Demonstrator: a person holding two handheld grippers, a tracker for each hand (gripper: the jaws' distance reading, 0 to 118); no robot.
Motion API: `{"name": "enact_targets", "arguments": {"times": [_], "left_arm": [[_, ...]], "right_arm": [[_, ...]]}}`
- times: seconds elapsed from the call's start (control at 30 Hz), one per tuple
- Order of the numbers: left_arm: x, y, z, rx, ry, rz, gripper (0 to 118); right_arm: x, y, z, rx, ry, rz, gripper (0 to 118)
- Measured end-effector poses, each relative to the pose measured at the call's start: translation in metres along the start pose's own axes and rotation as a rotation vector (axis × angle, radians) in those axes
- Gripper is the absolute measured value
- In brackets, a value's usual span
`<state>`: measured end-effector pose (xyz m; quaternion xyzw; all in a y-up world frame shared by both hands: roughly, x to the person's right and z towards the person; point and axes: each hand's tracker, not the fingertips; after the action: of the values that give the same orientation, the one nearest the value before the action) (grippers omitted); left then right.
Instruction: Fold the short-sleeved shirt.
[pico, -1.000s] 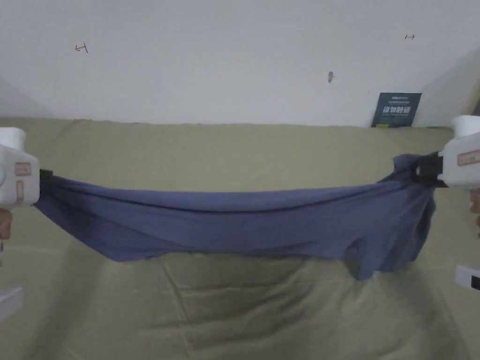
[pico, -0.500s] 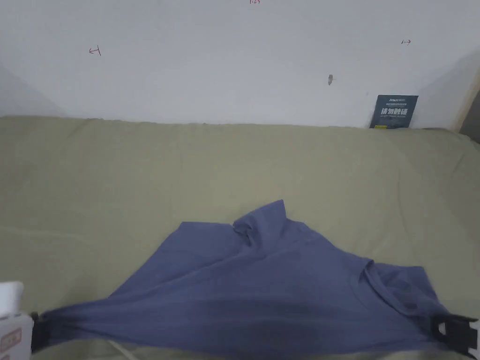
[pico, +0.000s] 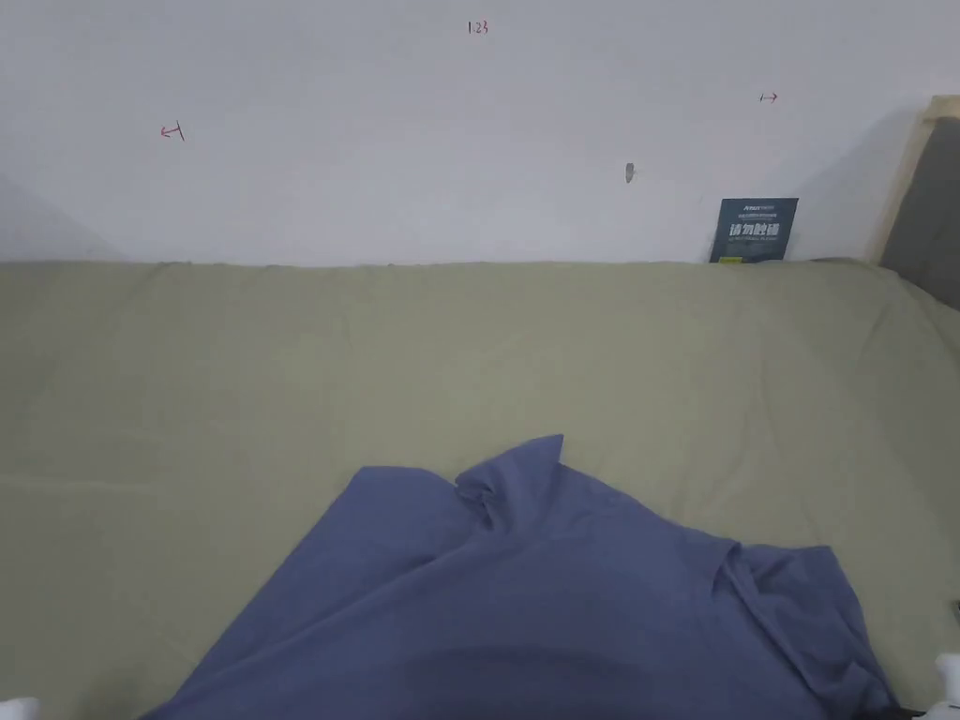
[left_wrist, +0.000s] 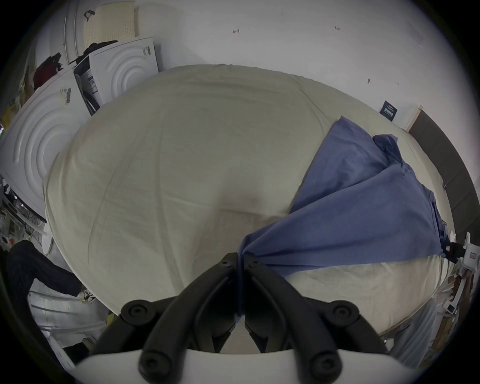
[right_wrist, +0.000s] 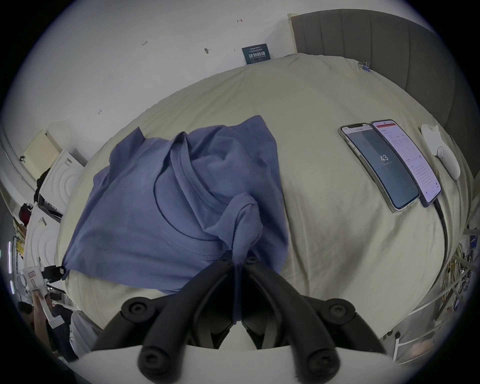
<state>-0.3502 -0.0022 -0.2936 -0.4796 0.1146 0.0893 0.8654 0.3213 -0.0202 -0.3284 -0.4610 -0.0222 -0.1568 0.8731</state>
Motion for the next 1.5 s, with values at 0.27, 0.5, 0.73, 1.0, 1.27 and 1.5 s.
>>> {"name": "enact_targets", "arguments": {"times": [0.27,0.5,0.73,1.0,1.27,1.5], "left_arm": [[-0.011,0.0,0.032,0.057,-0.006,0.022,115],[-0.011,-0.024,0.084,0.147,-0.129,-0.003,112],[-0.014,-0.06,0.101,0.109,-0.11,0.022,0],[-0.051,-0.045,0.049,0.068,-0.075,0.044,0],[-0.023,-0.015,-0.005,0.026,-0.028,-0.059,116],[-0.016,0.005,-0.029,-0.047,-0.056,-0.084,96]], "right_arm": [[-0.022,-0.005,0.024,0.077,-0.144,0.108,118],[-0.073,-0.024,0.075,0.146,-0.001,0.14,110],[-0.112,-0.06,0.08,0.151,0.033,0.213,0],[-0.155,-0.087,0.087,0.132,0.057,0.291,0],[-0.167,-0.091,0.078,0.083,0.096,0.303,0],[-0.171,-0.091,0.071,0.049,0.083,0.327,0]]}}
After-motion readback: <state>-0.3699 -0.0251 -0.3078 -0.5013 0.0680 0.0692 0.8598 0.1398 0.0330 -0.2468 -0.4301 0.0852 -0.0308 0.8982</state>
